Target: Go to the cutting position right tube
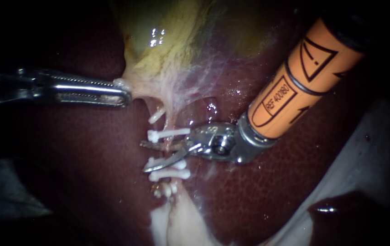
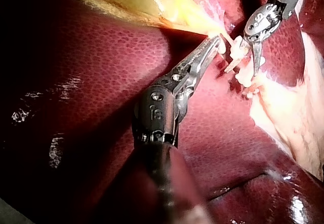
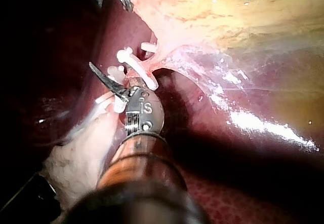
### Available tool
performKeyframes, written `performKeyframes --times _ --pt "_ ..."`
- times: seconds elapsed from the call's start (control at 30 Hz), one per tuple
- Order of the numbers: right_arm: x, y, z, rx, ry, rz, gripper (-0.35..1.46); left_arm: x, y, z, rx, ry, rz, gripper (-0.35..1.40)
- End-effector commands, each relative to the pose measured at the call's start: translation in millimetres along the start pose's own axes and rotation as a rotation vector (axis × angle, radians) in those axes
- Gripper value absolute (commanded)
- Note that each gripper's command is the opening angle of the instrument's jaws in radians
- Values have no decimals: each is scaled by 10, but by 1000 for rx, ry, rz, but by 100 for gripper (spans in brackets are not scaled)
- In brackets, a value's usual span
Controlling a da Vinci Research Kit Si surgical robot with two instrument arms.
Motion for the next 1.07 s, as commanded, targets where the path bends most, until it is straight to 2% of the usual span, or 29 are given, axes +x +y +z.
performKeyframes --times 0.03,0.23,0.37,0.63,0.77,1.07 --pt "1 1 2 -7 7 6 137 0 0 0 -2 0 0 -35" --pt "8 5 12 -29 29 55 140 0 0 1 -1 0 0 -35" --pt "9 2 14 -31 34 61 140 0 0 1 -1 0 0 -35" --pt "14 -20 19 1 53 64 143 -1 0 0 -2 0 0 -35" --pt "16 -28 21 11 48 62 143 -1 -1 0 -2 -1 0 -35" --pt "15 -25 19 11 48 62 143 -1 -3 1 -3 -1 0 -35"
